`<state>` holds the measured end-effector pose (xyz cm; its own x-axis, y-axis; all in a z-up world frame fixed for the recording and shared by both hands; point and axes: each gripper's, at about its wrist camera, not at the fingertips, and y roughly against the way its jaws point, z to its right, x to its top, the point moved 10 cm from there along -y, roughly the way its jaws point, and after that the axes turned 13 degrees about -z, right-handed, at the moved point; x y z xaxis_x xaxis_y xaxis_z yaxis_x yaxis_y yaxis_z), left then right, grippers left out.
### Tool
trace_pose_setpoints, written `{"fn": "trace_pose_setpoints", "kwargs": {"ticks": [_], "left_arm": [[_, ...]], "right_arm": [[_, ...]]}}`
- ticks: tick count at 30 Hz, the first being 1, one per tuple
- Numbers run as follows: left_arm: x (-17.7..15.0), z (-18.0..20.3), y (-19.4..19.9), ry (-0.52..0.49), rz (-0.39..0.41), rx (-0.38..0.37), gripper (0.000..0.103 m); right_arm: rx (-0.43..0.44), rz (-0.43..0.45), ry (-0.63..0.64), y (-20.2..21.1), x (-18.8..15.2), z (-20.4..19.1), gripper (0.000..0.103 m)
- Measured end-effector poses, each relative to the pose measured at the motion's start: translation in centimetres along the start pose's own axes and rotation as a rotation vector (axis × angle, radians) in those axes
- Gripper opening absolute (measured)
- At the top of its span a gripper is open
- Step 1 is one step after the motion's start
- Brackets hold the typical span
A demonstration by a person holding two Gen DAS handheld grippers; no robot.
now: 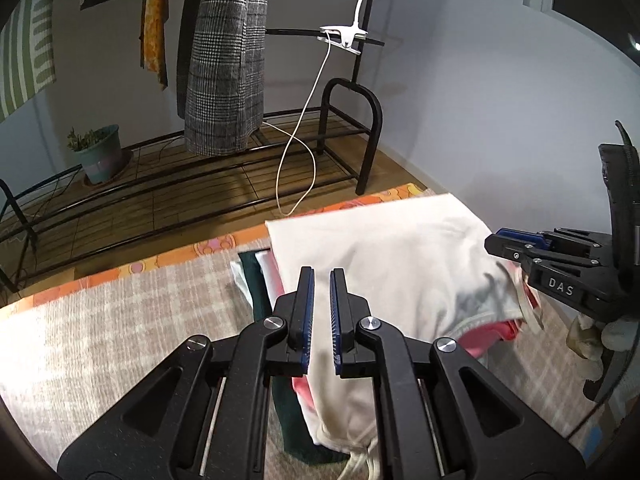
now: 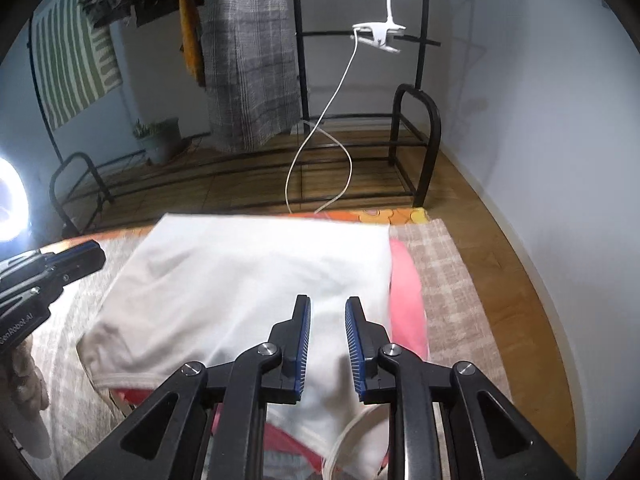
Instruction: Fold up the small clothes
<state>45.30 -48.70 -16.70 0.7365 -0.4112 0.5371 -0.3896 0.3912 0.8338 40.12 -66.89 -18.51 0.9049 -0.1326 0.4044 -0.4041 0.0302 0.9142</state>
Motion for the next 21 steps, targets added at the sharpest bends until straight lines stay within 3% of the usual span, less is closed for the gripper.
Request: {"fn": "trace_pose_setpoints", "kwargs": {"ticks": [9,21], "left_arm": [[-2.1,0.2,4.1,-0.021,0.016,0.004,0.005],[-5.3,1.3,15.6,-0.056,0.127,-0.012,0.005]], "right_arm": [[0.012,0.017,-0.031,2.8,-1.4,-0.3,0.019],[0.038,0.119,-0.01,13.5,-3.7,-5.3,0.019]]}}
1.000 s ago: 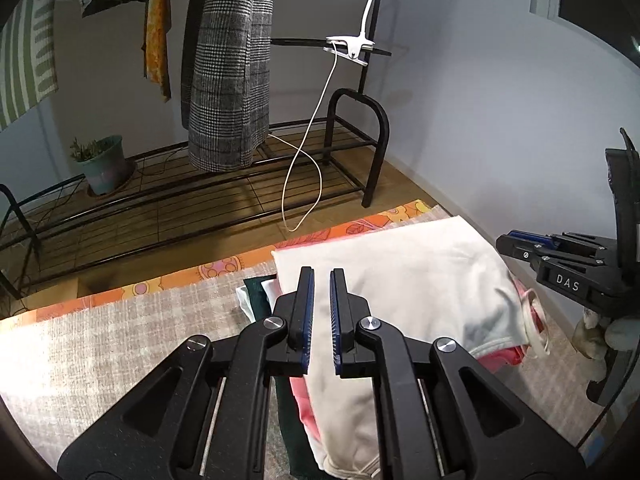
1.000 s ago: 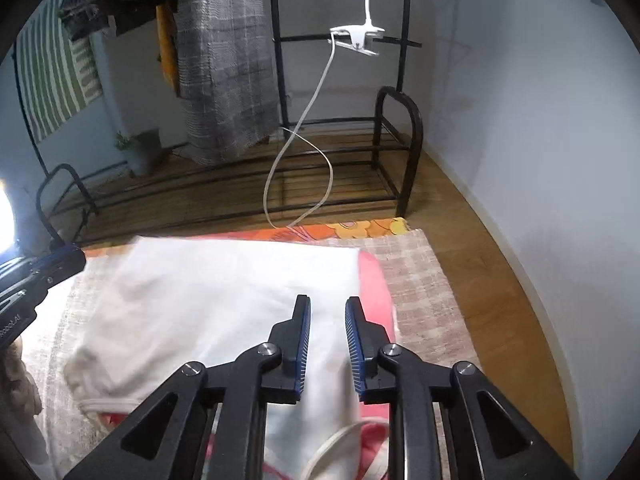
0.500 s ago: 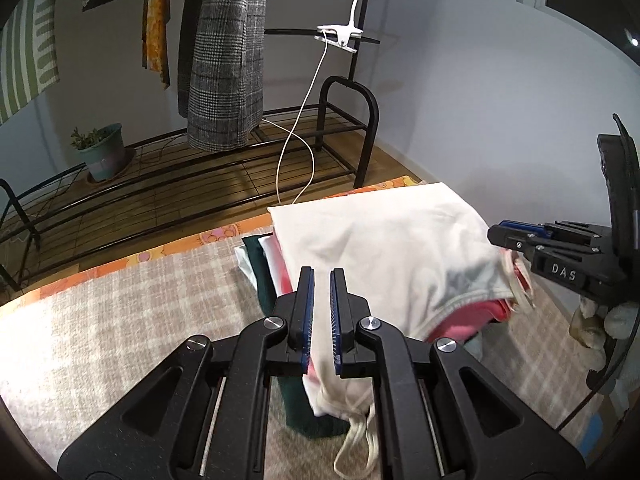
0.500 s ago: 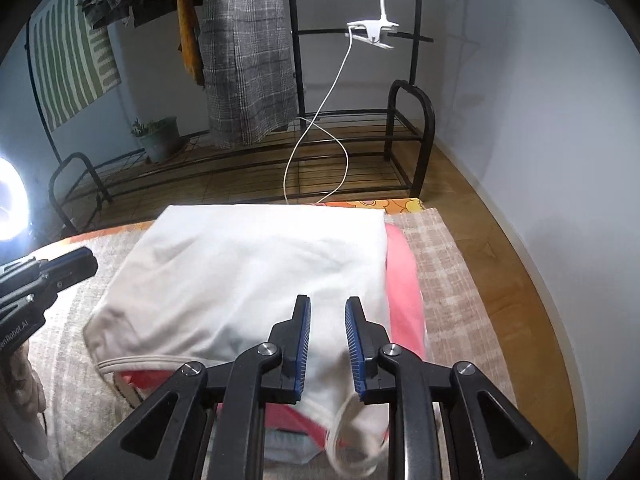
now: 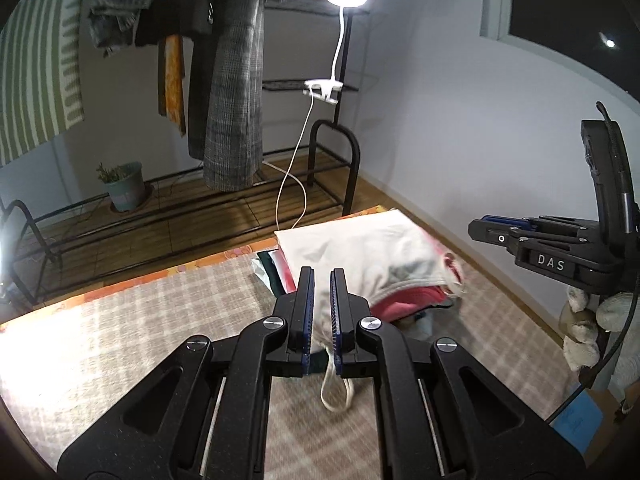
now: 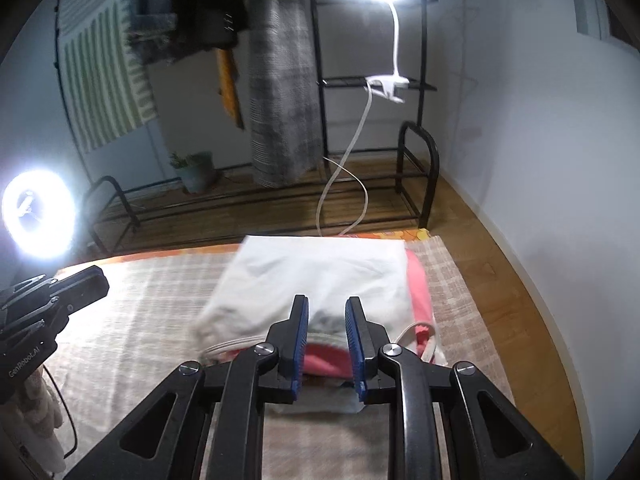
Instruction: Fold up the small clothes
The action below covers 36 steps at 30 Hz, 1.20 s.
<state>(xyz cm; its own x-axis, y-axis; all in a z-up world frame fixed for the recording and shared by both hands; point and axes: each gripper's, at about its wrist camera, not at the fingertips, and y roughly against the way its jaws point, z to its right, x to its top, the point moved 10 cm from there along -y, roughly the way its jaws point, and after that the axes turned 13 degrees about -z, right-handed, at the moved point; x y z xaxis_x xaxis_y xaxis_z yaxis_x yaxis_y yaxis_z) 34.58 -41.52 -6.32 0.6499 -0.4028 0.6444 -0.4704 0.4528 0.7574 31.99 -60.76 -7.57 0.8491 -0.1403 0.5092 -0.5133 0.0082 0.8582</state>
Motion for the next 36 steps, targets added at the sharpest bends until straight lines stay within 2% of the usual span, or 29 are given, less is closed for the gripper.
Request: {"fn": "trace_pose_setpoints", "kwargs": {"ticks": [6,7,9,10,14,17,22,28,30,34,36], "left_arm": [[-2.8,-0.2,5.5,-0.002,0.03,-0.005,0.007],[-3.3,-0.3,6.3,-0.001,0.041,0.004,0.01],[-4.3,-0.6,8.1,0.005,0.063,0.005,0.033],[-4.8,-0.6,8.8,0.008,0.069,0.003,0.037],[-7.1,-0.7,11.4,0.002,0.082,-0.001,0.039],[-9.1,-0.6,12.8,-0.007,0.08,-0.008,0.048],[-11.9,-0.7,14.2,-0.03,0.082,0.008,0.056],[-14.0,-1.0,15.3,-0.054,0.092,0.037,0.069],[-14.6,-1.0,15.5,-0.056,0.096,0.041,0.076],[-16.0,-1.2,15.3,-0.058,0.077,0.04,0.082],[-16.5,-1.1,15.0,-0.06,0.062,0.035,0.083]], "right_arm": [[0.016,0.031,-0.017,5.1,-2.6,-3.0,0.022],[0.022,0.029,-0.025,5.6,-3.2,-3.4,0.023],[0.03,0.018,-0.026,6.7,-4.8,-4.6,0.023],[0.021,0.018,-0.021,7.2,-5.5,-5.0,0.023],[0.003,0.032,-0.019,9.5,-8.5,-6.7,0.027],[-0.001,0.053,-0.041,10.9,-10.2,-7.4,0.028],[-0.028,0.081,-0.093,12.2,-13.2,-8.1,0.031],[-0.06,0.093,-0.097,12.2,-15.5,-9.7,0.043],[-0.063,0.097,-0.093,12.3,-16.0,-10.3,0.051],[-0.095,0.122,-0.095,12.5,-16.3,-10.4,0.06],[-0.104,0.129,-0.101,12.5,-16.5,-10.4,0.069]]}}
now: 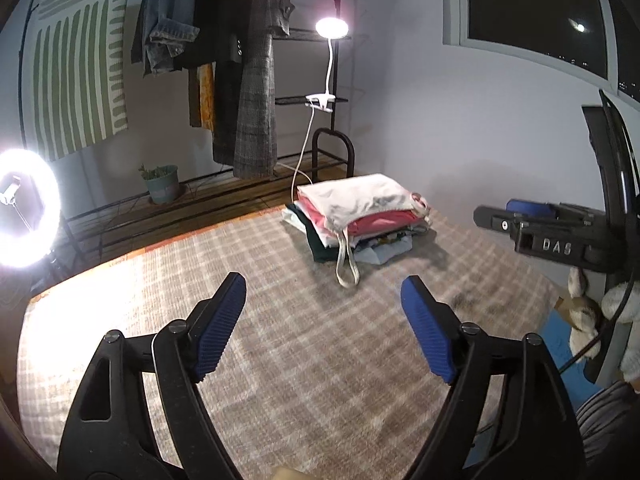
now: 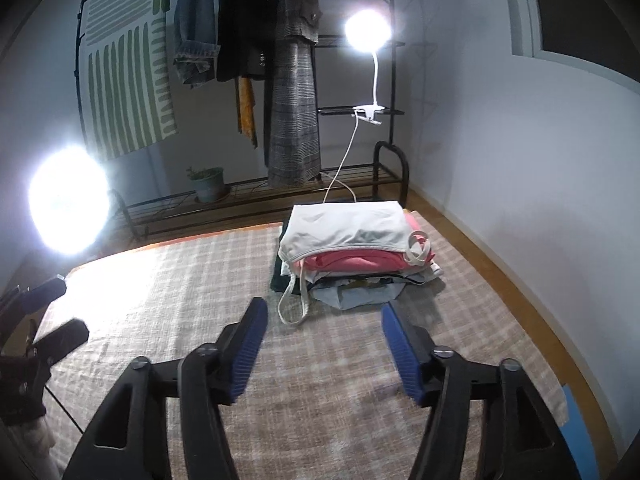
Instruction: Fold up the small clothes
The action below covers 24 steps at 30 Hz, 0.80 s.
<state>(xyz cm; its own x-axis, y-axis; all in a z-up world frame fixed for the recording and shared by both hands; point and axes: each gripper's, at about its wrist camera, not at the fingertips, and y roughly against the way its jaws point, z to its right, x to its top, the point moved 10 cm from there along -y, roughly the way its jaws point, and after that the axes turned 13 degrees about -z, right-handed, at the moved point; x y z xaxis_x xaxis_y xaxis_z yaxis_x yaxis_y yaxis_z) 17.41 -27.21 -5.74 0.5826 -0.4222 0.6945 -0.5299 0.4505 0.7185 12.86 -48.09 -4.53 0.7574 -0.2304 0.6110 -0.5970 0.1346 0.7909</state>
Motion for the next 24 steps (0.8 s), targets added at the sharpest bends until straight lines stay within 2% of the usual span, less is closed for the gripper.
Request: {"fn": "trace_pose_setpoints", "kwargs": {"ticks": [2,5,9,13,17,24], "left_arm": [[-0.4,0.1,0.0,0.003,-0.006,-0.007,0.083],[-0.7,0.2,0.1,0.001,-0.002,-0.007,0.089],[-0.7,0.3,0.4,-0.002,0.017,0.007,0.093],[-0.7,0.4,0.7,0.002,0.013,0.004,0.095],[-0.7,0.2,0.8,0.006,0.005,0.024,0.102],[-0.8,-0.2,0.7,-0.004,0.003,0.08,0.103]], "right_arm": [[0.01,-0.002,-0.012,-0.1,-0.1,0.0,0.076],[0.001,0.002,-0.007,-0.1,-0.2,-0.1,0.078],[-0.009,0.009,0.013,-0.4,-0.3,-0.5,0.089],[-0.012,0.004,0.019,-0.9,-0.3,-0.7,0.091],[-0.008,0.009,0.014,-1.1,-0.2,-0.7,0.1],[0.008,0.01,-0.013,-1.4,-0.2,-0.3,0.103]]}}
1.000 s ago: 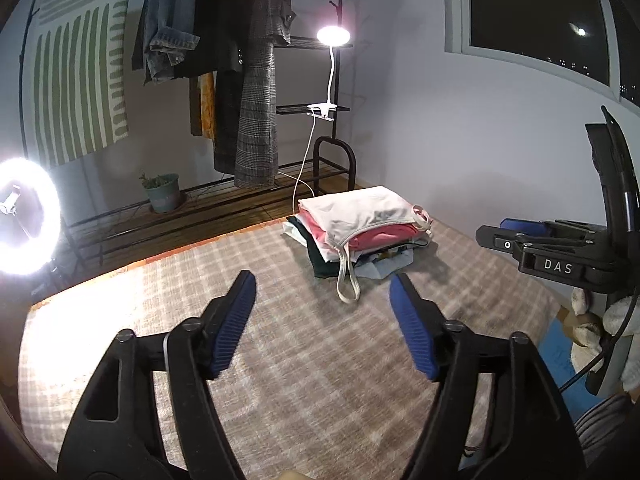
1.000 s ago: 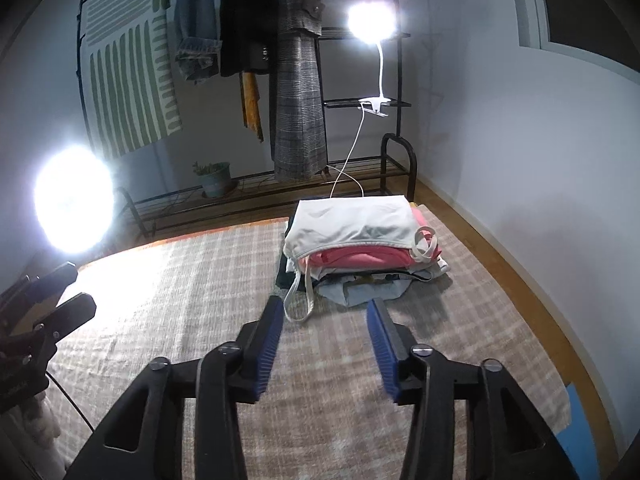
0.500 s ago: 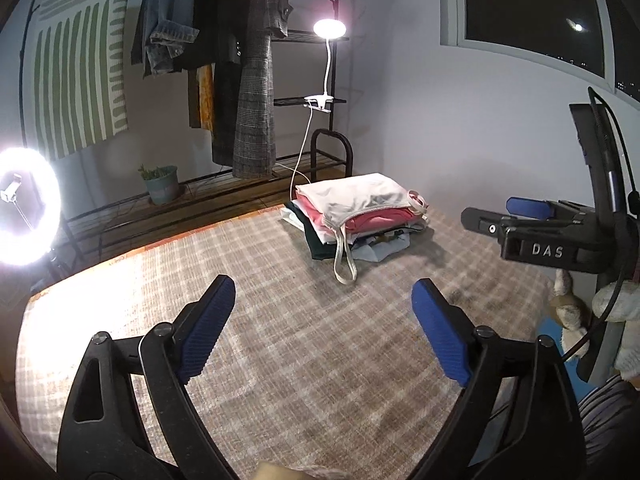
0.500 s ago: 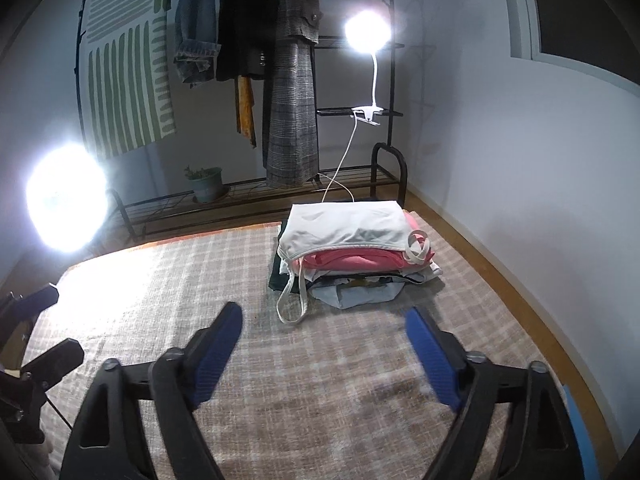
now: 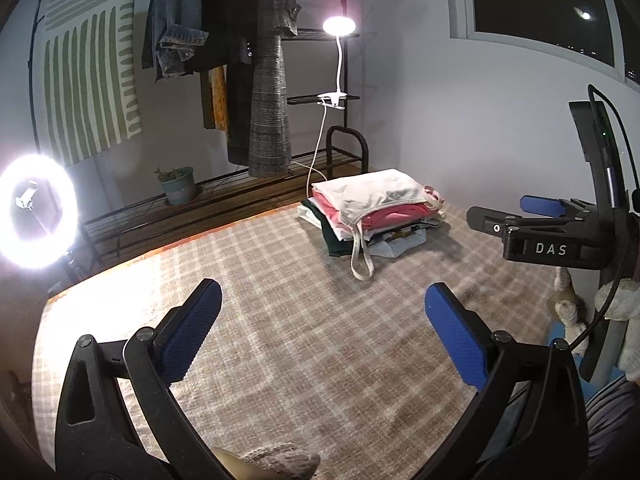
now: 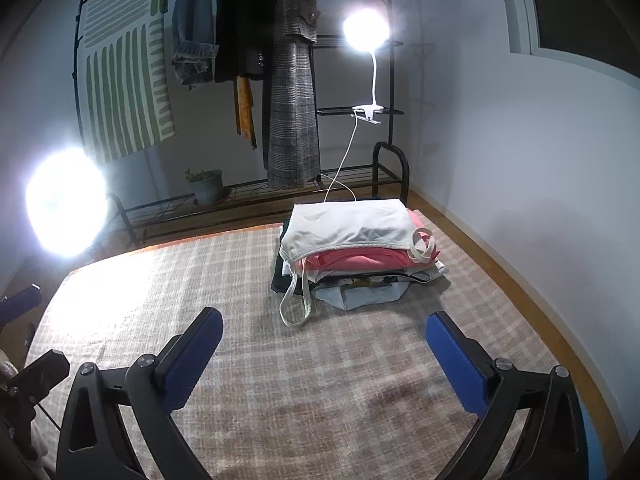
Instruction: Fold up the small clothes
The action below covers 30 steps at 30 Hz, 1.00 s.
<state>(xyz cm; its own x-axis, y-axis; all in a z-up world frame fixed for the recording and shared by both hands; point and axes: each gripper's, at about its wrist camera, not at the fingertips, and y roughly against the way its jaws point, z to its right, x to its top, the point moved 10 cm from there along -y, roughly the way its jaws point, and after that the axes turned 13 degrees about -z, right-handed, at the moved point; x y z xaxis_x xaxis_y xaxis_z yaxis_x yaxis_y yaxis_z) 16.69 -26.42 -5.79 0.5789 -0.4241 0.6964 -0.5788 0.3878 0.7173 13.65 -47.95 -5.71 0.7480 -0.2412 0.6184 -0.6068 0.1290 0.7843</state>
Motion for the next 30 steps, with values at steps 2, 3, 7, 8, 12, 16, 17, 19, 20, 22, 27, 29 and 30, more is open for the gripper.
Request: {"fn": "trace_pose_setpoints", "kwargs": {"ticks": [2,3,7,8,12,16,17,19,20,22,27,29,30], "left_arm": [[-0.03,0.04,0.02,-0.002,-0.002,-0.005,0.103],[-0.01,0.02,0.07,-0.001,0.0,-0.005,0.103],[0.05,0.02,0.11,-0.001,0.0,-0.005,0.103],[0.05,0.02,0.1,0.003,0.0,-0.004,0.103],[0.03,-0.05,0.18,0.0,0.0,-0.007,0.103],[0.1,0.12,0.28,0.001,-0.001,-0.007,0.103],[0.12,0.18,0.31,-0.001,-0.002,-0.007,0.103],[0.16,0.28,0.32,0.001,-0.002,-0.007,0.103],[0.18,0.33,0.33,0.002,-0.002,-0.006,0.103],[0.17,0.38,0.31,0.004,-0.001,-0.007,0.103],[0.15,0.52,0.27,0.002,0.0,-0.007,0.103],[0.16,0.55,0.24,0.001,-0.001,-0.007,0.103],[0.15,0.59,0.23,0.002,-0.001,-0.005,0.103]], "right_arm": [[0.004,-0.001,-0.005,-0.06,-0.01,0.05,0.103],[0.004,-0.002,-0.006,-0.08,-0.05,0.02,0.103],[0.004,-0.004,-0.001,-0.11,-0.16,-0.13,0.103],[0.005,-0.004,0.001,-0.13,-0.16,-0.17,0.103],[0.007,-0.004,0.002,-0.15,-0.13,-0.24,0.103],[0.009,-0.006,0.005,-0.19,-0.21,-0.47,0.103],[0.009,-0.008,0.006,-0.22,-0.19,-0.5,0.103],[0.008,-0.011,0.006,-0.26,-0.27,-0.57,0.103],[0.009,-0.011,0.006,-0.29,-0.28,-0.57,0.103],[0.008,-0.012,0.006,-0.23,-0.29,-0.56,0.103],[0.011,-0.007,0.007,-0.07,-0.26,-0.62,0.103],[0.012,-0.009,0.007,-0.09,-0.27,-0.63,0.103],[0.013,-0.009,0.006,-0.07,-0.29,-0.64,0.103]]}}
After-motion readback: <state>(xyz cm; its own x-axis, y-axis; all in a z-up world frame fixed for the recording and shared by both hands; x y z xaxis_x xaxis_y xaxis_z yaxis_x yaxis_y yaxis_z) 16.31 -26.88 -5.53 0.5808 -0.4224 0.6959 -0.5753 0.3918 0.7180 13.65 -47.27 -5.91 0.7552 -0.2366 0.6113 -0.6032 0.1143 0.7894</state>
